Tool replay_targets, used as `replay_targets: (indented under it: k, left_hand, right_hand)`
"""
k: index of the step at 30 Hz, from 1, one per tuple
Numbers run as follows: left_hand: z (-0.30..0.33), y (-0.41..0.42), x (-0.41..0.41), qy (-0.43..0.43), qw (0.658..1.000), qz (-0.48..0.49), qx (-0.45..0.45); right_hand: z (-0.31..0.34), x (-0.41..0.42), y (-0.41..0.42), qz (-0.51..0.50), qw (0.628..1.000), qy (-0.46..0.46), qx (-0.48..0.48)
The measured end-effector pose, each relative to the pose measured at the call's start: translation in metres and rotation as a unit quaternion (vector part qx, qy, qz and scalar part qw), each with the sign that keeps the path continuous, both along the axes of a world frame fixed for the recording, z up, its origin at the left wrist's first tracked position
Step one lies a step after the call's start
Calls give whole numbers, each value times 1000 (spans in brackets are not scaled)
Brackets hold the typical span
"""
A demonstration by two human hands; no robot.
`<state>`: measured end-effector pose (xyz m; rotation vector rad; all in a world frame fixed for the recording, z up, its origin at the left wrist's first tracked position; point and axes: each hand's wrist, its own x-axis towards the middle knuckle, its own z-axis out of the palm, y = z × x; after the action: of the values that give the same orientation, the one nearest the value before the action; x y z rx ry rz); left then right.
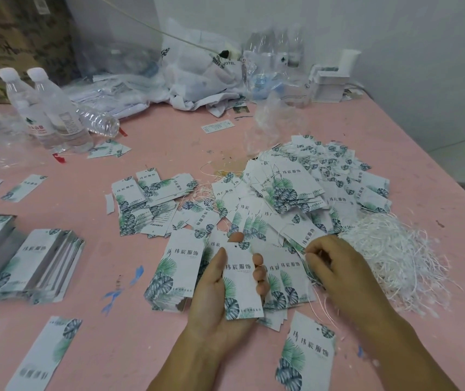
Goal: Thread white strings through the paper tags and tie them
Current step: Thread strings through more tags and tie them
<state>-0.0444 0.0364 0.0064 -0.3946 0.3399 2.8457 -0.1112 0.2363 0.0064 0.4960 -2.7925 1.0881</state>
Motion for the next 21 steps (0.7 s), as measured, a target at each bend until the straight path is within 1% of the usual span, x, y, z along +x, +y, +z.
replay_targets:
  k: [2, 4, 6, 8, 10, 14, 16, 18, 21]
  left_hand:
    - [0, 1, 0, 4, 1000, 8, -8]
    - [1, 2, 0, 12, 1000, 13, -20]
    - [0, 2, 0, 24, 999, 15, -31]
    - [-1, 3, 0, 42, 998, 15, -46]
    - [-2, 4, 1, 64, 995, 1, -75]
    - [-2, 7, 5, 109, 982, -30, -150]
    - [-2, 8, 6, 117, 971, -22, -207]
    - [-2, 9, 6, 122, 953, -10, -276]
    - [-3, 10, 6, 127, 926, 1, -357]
  right_hand:
    - [1, 2, 0, -17, 998, -18, -49]
    - [3, 6, -2, -34, 989, -47, -133]
    - [7, 9, -5, -46, 968, -77, -235]
    - [12, 12, -10, -36, 947, -94, -306]
    - [16, 17, -15, -11, 937, -115, -330]
    - [19, 28, -29, 34, 933, -144, -328]
    - [21, 33, -36, 51, 918, -158, -360]
    - [22, 37, -41, 63, 909, -151, -383]
    - [22, 38, -43, 57, 925, -125, -354]
